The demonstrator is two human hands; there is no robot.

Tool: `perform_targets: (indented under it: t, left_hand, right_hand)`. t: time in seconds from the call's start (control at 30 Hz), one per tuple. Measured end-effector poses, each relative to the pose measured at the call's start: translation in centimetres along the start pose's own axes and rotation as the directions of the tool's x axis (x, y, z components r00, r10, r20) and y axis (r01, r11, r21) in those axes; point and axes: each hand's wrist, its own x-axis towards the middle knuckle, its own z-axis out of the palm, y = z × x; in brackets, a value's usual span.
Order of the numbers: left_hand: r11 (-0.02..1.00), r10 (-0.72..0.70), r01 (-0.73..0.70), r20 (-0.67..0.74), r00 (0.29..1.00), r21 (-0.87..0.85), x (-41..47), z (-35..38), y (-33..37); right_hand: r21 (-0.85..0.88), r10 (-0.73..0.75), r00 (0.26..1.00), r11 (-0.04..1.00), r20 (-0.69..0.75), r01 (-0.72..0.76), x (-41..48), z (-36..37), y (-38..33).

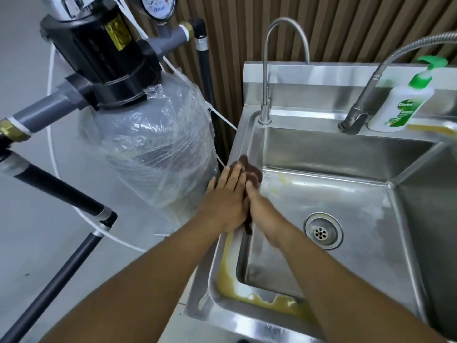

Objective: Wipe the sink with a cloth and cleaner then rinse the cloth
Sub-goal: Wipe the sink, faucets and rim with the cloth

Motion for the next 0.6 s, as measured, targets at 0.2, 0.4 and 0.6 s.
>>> perform_targets:
  t: [0.2, 0.4, 0.6]
  left_hand:
    - [0.999, 0.031, -0.031, -0.004, 1.0, 0.028, 0.2, -0.4, -0.7]
    - [0.989, 0.118, -0.11, -0.078, 0.99, 0.098, -10.2, 3.0, -1.7]
    - [0.99, 0.126, -0.118, -0.097, 0.987, 0.078, -18.8, 6.1, -0.8]
  right_hand:
    - [-0.024, 0.0, 1.0, 1.0, 0.028, 0.0, -0.6, -0.8, -1.8]
    - [-0.392, 0.058, 0.996, 0.92, 0.066, -0.027, -6.6, 1.0, 2.7]
    - [-0.641, 0.17, 0.964, 0.767, 0.207, 0.002, -14.2, 1.9, 2.4]
